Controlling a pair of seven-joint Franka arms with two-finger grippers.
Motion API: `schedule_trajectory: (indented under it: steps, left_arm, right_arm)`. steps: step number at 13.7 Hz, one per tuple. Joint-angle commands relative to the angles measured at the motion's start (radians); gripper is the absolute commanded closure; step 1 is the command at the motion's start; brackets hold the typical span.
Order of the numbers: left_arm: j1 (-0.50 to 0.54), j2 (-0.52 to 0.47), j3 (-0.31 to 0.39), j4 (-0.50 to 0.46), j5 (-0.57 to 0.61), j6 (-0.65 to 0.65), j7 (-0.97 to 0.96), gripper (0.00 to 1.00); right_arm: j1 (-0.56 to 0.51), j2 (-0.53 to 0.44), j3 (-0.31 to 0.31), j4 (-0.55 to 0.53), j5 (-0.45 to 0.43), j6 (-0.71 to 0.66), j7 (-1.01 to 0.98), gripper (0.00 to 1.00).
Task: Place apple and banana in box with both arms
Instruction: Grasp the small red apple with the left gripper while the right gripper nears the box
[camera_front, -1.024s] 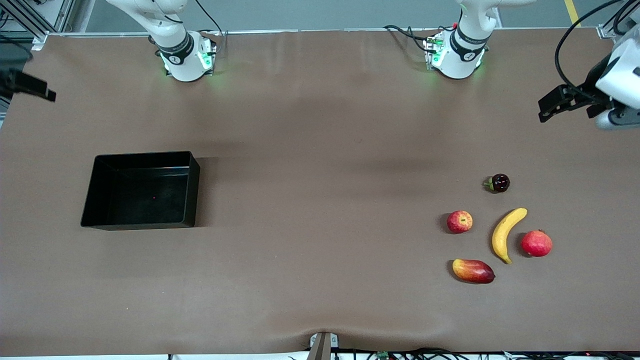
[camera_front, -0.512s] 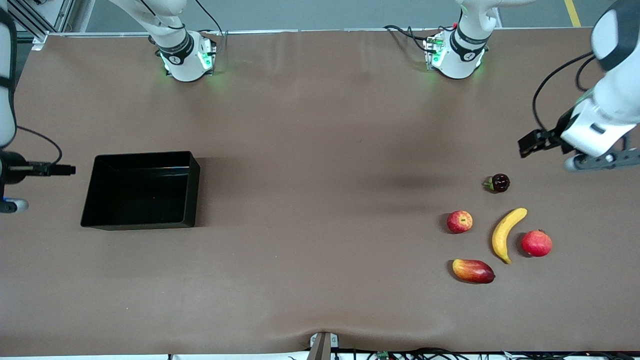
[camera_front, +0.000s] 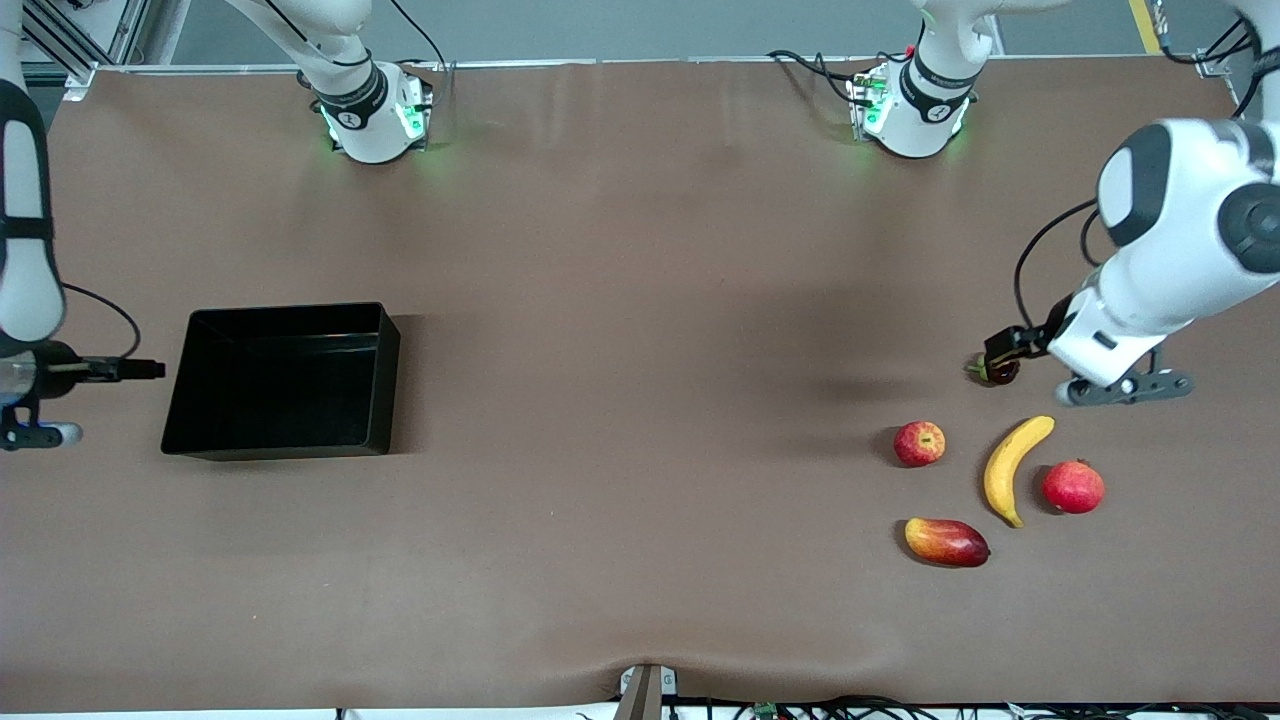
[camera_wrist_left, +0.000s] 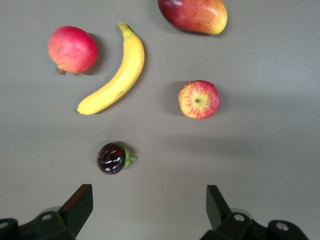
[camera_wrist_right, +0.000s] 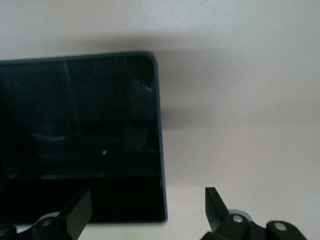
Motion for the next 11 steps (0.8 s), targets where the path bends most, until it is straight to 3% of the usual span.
schedule_trajectory:
  steps: [1, 2, 3, 4, 6, 11]
  left_arm:
    - [-0.006, 0.069, -0.007, 0.002, 0.009, 0.063, -0.082, 0.0]
    - [-0.006, 0.092, -0.009, 0.002, 0.001, 0.091, -0.111, 0.0]
    - [-0.014, 0.116, -0.01, 0.004, 0.001, 0.123, -0.14, 0.0]
    - [-0.024, 0.15, -0.01, 0.008, 0.001, 0.155, -0.157, 0.0]
    - [-0.026, 0.205, -0.01, 0.01, 0.0, 0.226, -0.162, 0.0]
    - [-0.034, 0.348, -0.012, 0.1, -0.005, 0.277, -0.177, 0.0]
  right_arm:
    - [-0.049, 0.03, 0.016, -0.071, -0.01, 0.14, -0.091, 0.0]
    - [-0.066, 0.054, 0.017, -0.077, -0.001, 0.159, -0.093, 0.0]
    - [-0.074, 0.062, 0.019, -0.1, 0.002, 0.18, -0.096, 0.19]
    - [-0.072, 0.062, 0.019, -0.118, 0.003, 0.2, -0.096, 0.5]
    - [-0.072, 0.062, 0.021, -0.155, 0.009, 0.238, -0.096, 1.0]
    - [-0.054, 0.038, 0.025, -0.143, 0.039, 0.157, -0.091, 1.0]
